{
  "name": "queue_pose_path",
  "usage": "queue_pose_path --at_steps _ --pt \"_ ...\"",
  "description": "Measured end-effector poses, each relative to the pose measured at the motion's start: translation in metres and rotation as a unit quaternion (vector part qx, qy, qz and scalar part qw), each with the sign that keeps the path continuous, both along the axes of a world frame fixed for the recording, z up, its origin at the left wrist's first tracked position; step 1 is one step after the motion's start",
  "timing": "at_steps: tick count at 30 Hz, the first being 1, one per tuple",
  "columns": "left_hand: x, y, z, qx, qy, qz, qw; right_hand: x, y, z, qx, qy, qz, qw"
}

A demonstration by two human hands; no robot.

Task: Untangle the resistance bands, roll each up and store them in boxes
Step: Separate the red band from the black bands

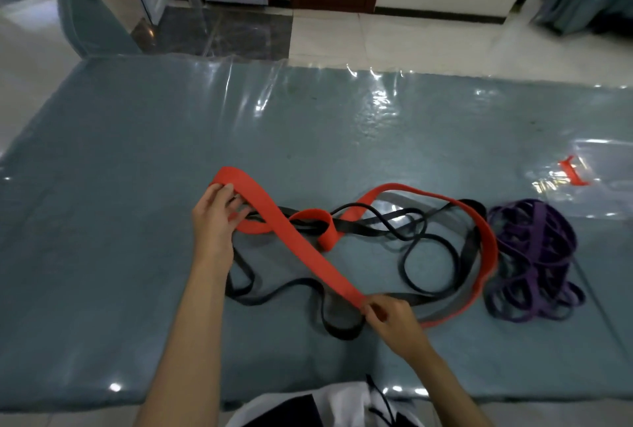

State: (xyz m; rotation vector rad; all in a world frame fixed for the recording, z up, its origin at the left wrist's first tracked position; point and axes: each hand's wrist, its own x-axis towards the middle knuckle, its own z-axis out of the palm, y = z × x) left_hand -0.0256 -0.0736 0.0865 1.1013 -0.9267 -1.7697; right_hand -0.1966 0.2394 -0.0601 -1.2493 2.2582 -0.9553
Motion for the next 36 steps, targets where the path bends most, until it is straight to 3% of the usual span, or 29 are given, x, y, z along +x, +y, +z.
queue_pose_path --at_steps 6,10,13,16,17,20,22,25,27,29,33,36 --pt "-0.019 0.015 0.016 -0.051 0.019 -0.092 0.994 -0.003 -0.023 0.020 0.042 -0.050 -0.091 0.994" --pt "-0.039 0.037 0.023 -0.150 -0.053 -0.232 0.960 -0.009 -0.061 0.055 -0.091 -0.135 -0.156 0.974" --pt "-0.055 0.056 0.024 -0.264 -0.118 -0.381 0.878 -0.019 -0.096 0.088 -0.176 -0.304 -0.153 0.924" --pt "-0.068 0.071 0.019 -0.309 -0.178 -0.534 0.767 -0.035 -0.118 0.106 -0.146 -0.480 -0.124 0.856" --pt "-0.070 0.074 0.014 -0.314 -0.198 -0.563 0.739 -0.039 -0.121 0.108 -0.116 -0.497 -0.103 0.854" --pt "-0.071 0.074 -0.002 -0.274 -0.241 -0.638 0.678 -0.051 -0.117 0.099 -0.050 -0.426 -0.085 0.899" --pt "-0.068 0.064 -0.020 -0.238 -0.280 -0.626 0.687 -0.059 -0.112 0.093 -0.067 -0.399 -0.145 0.903" --pt "-0.066 0.041 -0.056 -0.248 -0.349 -0.467 0.774 -0.074 -0.101 0.085 -0.124 -0.419 -0.249 0.864" --pt "-0.069 0.026 -0.079 -0.251 -0.395 -0.350 0.812 -0.085 -0.091 0.081 -0.141 -0.397 -0.312 0.852" --pt "-0.073 0.012 -0.100 -0.222 -0.434 -0.316 0.814 -0.096 -0.080 0.077 -0.109 -0.339 -0.340 0.871" --pt "-0.090 0.004 -0.134 -0.141 -0.465 -0.393 0.781 -0.114 -0.063 0.064 0.017 -0.313 -0.316 0.895" --pt "-0.105 0.012 -0.144 -0.105 -0.434 -0.383 0.809 -0.117 -0.058 0.061 0.017 -0.319 -0.305 0.897"
